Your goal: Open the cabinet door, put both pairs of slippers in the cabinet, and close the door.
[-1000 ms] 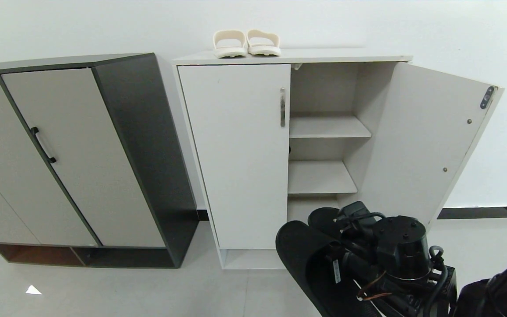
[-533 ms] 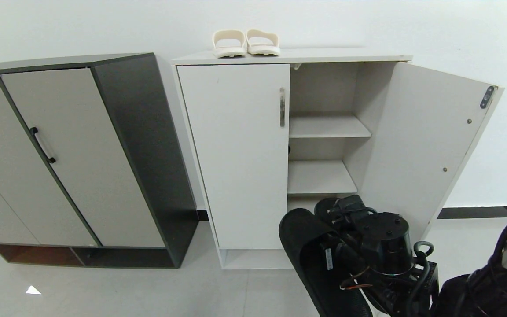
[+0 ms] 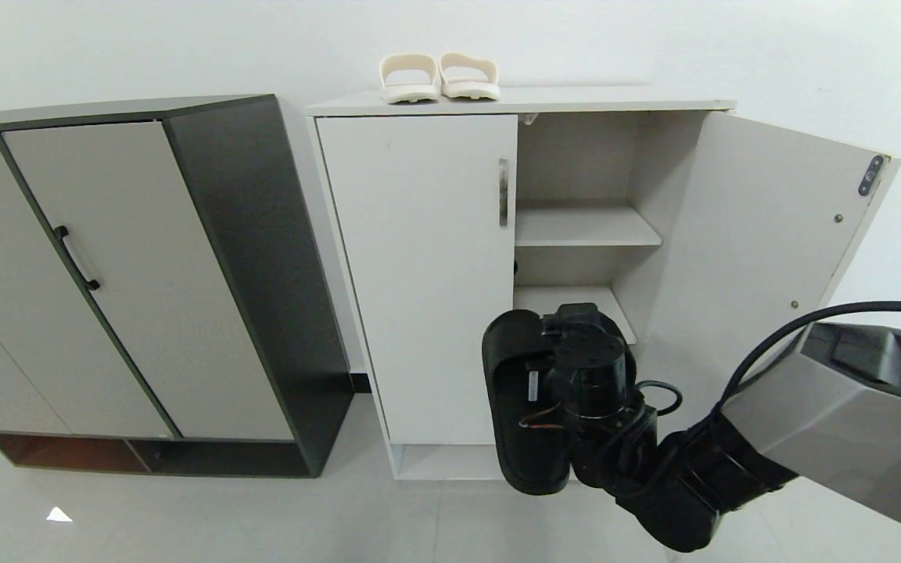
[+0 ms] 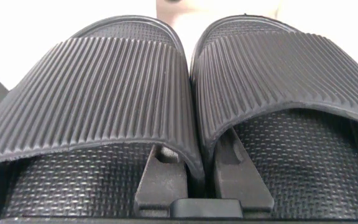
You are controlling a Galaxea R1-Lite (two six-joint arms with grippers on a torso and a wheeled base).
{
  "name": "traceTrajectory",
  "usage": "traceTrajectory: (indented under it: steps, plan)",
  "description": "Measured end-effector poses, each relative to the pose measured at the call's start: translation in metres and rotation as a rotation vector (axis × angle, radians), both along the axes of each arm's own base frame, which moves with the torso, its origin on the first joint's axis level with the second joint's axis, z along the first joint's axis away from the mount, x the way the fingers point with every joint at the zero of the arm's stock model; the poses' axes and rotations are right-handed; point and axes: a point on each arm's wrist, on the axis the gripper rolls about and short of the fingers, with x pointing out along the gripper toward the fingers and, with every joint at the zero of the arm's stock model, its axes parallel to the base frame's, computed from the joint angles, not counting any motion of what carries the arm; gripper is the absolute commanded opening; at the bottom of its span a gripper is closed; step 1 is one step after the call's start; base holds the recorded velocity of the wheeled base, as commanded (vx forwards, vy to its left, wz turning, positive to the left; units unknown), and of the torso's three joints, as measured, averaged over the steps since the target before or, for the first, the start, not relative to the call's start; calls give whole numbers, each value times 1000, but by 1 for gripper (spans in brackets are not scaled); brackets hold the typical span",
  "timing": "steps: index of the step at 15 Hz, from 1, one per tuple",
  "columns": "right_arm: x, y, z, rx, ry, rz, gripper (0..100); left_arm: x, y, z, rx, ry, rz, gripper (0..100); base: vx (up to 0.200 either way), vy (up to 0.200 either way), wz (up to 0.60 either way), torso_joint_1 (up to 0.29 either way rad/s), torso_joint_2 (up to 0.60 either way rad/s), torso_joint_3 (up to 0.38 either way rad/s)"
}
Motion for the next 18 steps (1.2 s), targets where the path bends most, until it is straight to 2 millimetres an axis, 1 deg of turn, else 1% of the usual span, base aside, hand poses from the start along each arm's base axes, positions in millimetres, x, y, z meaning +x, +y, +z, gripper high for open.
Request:
traceTrajectory:
  steps: [3, 7, 14, 18]
  plan:
    - [13, 6, -10, 0, -5, -28, 0, 0, 0, 0, 0, 1, 0, 0, 0, 0, 0, 0, 0, 0]
    - [18, 5, -15, -12, -3, -65, 0, 0, 0, 0, -1, 1, 1, 0, 0, 0, 0, 0, 0, 0]
    - [46, -27, -26, -56, 17, -165, 0, 0, 0, 0, -13, 2, 1, 0, 0, 0, 0, 0, 0, 0]
    - [56, -40, -32, -65, 30, -198, 0, 0, 0, 0, 31, 1, 1, 0, 0, 0, 0, 0, 0, 0]
